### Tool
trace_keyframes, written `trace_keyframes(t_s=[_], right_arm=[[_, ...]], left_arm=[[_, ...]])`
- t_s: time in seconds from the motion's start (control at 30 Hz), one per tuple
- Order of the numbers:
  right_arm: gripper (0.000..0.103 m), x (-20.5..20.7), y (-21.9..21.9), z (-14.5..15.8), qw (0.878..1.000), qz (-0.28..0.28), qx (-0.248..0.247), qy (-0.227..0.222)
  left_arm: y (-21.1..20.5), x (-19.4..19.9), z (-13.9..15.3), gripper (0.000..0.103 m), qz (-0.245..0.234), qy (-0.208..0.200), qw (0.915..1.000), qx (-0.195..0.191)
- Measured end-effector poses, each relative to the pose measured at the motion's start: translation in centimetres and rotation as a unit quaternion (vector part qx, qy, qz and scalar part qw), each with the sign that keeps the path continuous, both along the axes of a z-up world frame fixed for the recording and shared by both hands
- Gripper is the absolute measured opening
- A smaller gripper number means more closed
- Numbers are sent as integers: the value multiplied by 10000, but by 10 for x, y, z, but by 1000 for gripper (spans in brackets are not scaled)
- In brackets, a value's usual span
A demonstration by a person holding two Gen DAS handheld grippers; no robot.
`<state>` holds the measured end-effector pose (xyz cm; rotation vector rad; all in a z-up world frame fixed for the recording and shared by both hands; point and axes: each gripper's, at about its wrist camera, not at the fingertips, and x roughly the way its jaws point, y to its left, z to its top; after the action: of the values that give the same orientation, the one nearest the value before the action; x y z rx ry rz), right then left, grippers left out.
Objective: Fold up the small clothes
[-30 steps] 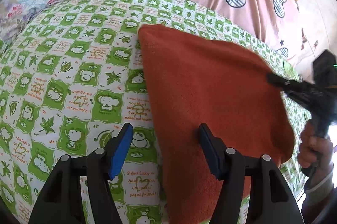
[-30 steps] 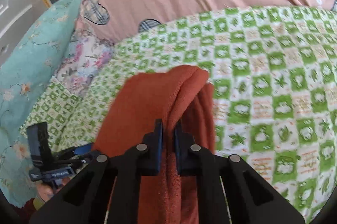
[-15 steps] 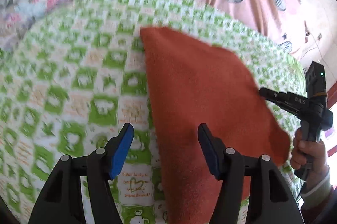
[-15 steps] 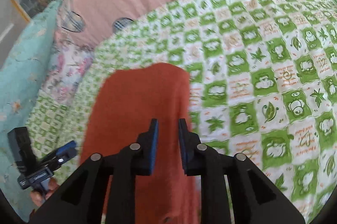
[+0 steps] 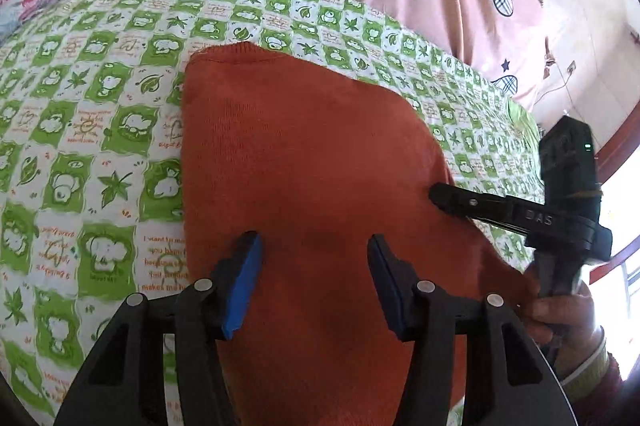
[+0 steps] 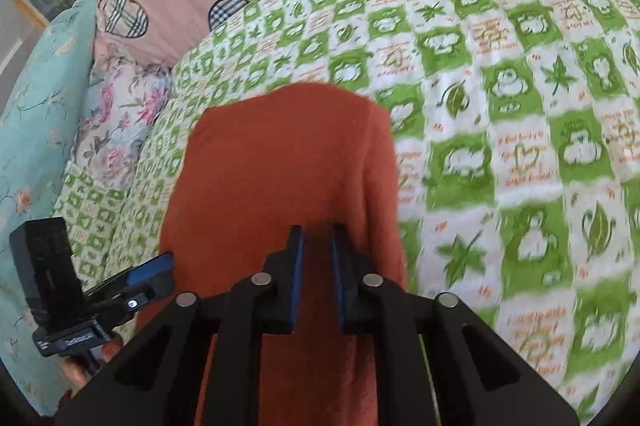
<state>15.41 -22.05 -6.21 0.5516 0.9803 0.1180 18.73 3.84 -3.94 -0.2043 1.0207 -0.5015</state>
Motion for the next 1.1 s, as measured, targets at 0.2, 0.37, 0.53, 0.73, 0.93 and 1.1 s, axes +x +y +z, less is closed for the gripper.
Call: trace_keyframes(t_s=[0.2,0.37,0.53,0.73,0.93,1.1], right_arm=[[9,-8,2,14,9998,7,-192,51],[10,-53,19,41,9992,316,-182,-143],[26,-107,32,30,9975,431,-548,87],[26,-128,28,10,9989,231,-407,101],[26,-123,27,8,9984,210,-514,52],[26,-125,31,9,9974,213,-690,6]], left_arm=[[-6,12,0,55,40,64,9999,73],[9,-19,10,55,40,-8,9999,-138],[25,-74,19,57,-195,-111,9973,-702],[25,-109,-5,58,-368,-113,9993,-17],[15,-125,-10,59,-326,-241,9979,505],[22,-130,-7,60,-204,-201,9986,434]])
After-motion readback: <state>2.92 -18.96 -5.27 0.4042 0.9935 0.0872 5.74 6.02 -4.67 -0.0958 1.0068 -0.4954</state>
